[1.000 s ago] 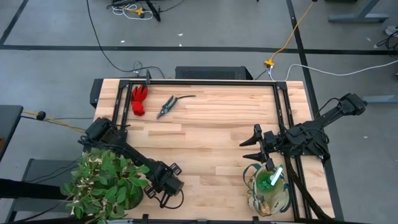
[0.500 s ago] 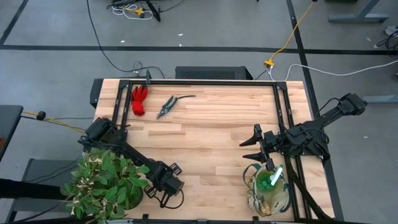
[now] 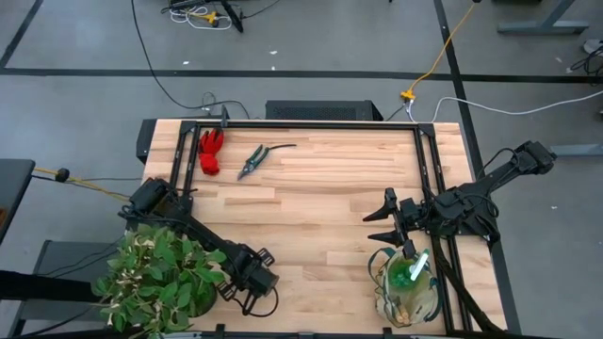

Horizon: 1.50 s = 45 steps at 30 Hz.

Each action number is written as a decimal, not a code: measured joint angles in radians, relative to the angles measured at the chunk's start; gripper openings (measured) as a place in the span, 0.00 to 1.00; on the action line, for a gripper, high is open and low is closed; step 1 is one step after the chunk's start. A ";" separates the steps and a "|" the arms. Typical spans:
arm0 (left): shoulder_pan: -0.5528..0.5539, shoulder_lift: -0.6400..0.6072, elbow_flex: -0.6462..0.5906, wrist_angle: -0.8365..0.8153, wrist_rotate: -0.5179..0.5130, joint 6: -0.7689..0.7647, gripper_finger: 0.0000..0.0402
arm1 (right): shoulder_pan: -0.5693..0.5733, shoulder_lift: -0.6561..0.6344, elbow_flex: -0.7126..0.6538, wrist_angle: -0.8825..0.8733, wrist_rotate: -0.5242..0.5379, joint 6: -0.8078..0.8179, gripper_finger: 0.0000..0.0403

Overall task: Pick & Place Garden tools in Gardening bag
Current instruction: Put the brown hand rake into the white gardening bag

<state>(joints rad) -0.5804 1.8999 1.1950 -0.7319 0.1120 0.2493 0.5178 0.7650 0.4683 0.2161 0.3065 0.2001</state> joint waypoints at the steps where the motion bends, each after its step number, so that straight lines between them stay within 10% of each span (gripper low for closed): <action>1: 0.000 0.000 0.000 0.000 0.000 0.000 0.19 | 0.000 0.000 0.000 0.000 0.000 0.000 0.56; 45: 0.071 -0.051 0.001 -0.054 -0.011 -0.001 0.19 | 0.000 0.000 0.002 0.000 0.000 0.000 0.56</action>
<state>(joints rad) -0.5093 1.8492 1.1957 -0.7856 0.1014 0.2482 0.5177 0.7654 0.4698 0.2163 0.3065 0.2001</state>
